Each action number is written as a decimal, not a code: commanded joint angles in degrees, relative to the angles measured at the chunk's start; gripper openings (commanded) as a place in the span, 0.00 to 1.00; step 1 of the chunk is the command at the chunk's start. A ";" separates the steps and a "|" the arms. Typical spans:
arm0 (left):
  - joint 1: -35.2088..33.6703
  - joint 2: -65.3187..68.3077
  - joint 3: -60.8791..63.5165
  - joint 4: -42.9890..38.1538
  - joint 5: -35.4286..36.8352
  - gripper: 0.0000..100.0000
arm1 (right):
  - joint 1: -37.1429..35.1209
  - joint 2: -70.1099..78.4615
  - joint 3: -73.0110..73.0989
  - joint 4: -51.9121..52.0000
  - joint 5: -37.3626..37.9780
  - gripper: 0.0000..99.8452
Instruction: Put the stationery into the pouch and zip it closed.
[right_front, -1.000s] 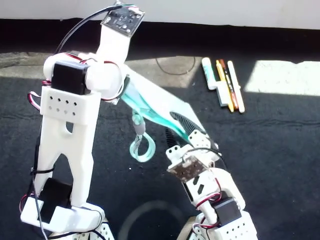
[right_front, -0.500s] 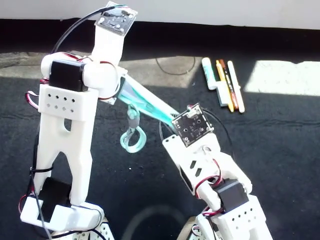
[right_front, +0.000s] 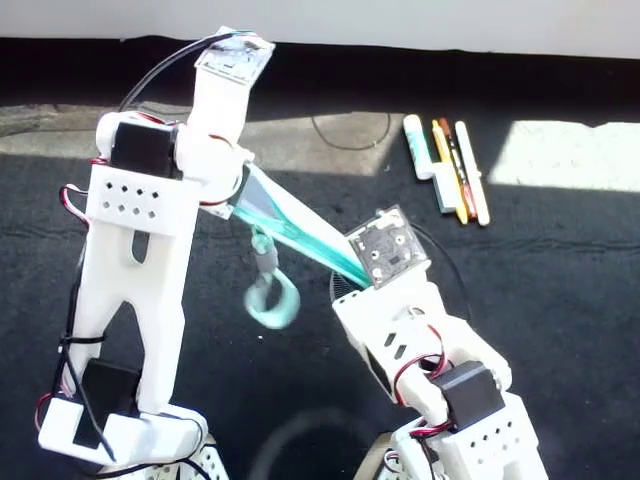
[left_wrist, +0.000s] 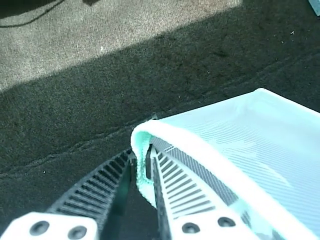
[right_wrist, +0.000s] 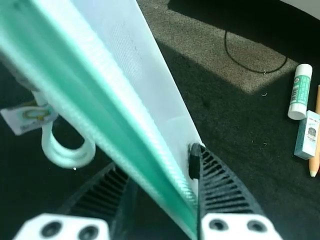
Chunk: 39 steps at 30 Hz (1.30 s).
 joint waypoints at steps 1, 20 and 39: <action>0.40 -0.75 0.13 -0.62 0.35 0.02 | -0.22 0.22 -8.48 4.97 -2.02 0.14; 0.40 -0.75 0.13 -0.70 0.35 0.02 | -0.04 0.22 -21.85 21.67 -8.09 0.22; 10.15 -1.36 6.29 -0.26 6.15 0.02 | 2.24 5.41 -28.35 19.65 -9.05 0.22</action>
